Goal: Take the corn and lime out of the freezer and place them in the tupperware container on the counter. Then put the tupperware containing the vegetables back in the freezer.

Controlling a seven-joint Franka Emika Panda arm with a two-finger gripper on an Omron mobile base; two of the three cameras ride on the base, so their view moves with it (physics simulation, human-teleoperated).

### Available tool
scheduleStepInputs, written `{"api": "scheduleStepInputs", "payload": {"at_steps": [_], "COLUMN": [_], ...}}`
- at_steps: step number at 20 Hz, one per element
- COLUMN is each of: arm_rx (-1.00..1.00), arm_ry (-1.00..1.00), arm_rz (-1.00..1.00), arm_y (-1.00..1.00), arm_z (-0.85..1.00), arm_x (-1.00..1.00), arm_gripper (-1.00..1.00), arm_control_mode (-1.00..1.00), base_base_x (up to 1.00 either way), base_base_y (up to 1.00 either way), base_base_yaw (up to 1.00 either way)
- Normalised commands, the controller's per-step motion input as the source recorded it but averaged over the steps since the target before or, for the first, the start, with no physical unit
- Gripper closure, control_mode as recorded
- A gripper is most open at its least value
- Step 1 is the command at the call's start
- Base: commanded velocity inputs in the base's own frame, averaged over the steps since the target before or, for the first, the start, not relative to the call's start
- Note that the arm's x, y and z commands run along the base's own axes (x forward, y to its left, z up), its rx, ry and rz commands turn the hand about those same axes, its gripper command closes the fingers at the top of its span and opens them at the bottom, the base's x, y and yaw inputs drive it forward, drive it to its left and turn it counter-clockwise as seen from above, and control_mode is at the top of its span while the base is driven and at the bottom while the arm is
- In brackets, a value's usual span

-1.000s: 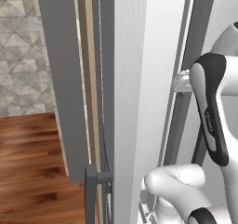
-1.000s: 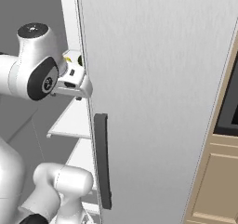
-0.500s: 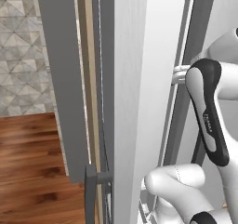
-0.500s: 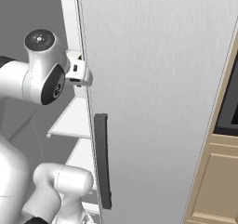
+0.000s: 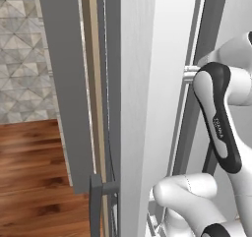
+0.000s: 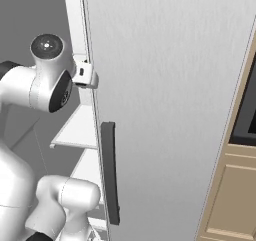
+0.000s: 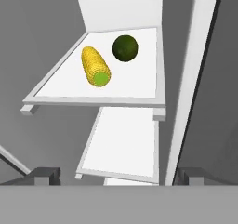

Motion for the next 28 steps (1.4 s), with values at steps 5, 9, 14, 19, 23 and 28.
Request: {"api": "scheduleStepInputs", "payload": {"at_steps": [5,9,14,19,23,28], "arm_rx": [0.00,0.00,0.00,0.00,0.00,0.00], "arm_ry": [0.00,0.00,0.00,0.00,0.00,0.00], "arm_rz": [0.08,0.03,0.01,0.05,0.08,0.03], "arm_y": [0.48,0.54,0.48,0.29,0.34,0.06], "arm_z": [0.00,0.00,0.00,0.00,0.01,0.02], "arm_x": [0.30,0.04,0.06,0.32,0.52,0.49], "arm_gripper": [-1.00,-1.00,-1.00,-1.00,-1.00,-1.00], "arm_control_mode": [-1.00,-1.00,-1.00,-1.00,-1.00,-1.00], "base_base_x": [0.00,0.00,0.00,0.00,0.00,0.00], "base_base_y": [0.00,0.00,0.00,0.00,0.00,0.00], "base_base_yaw": [0.00,0.00,0.00,0.00,0.00,0.00]}}
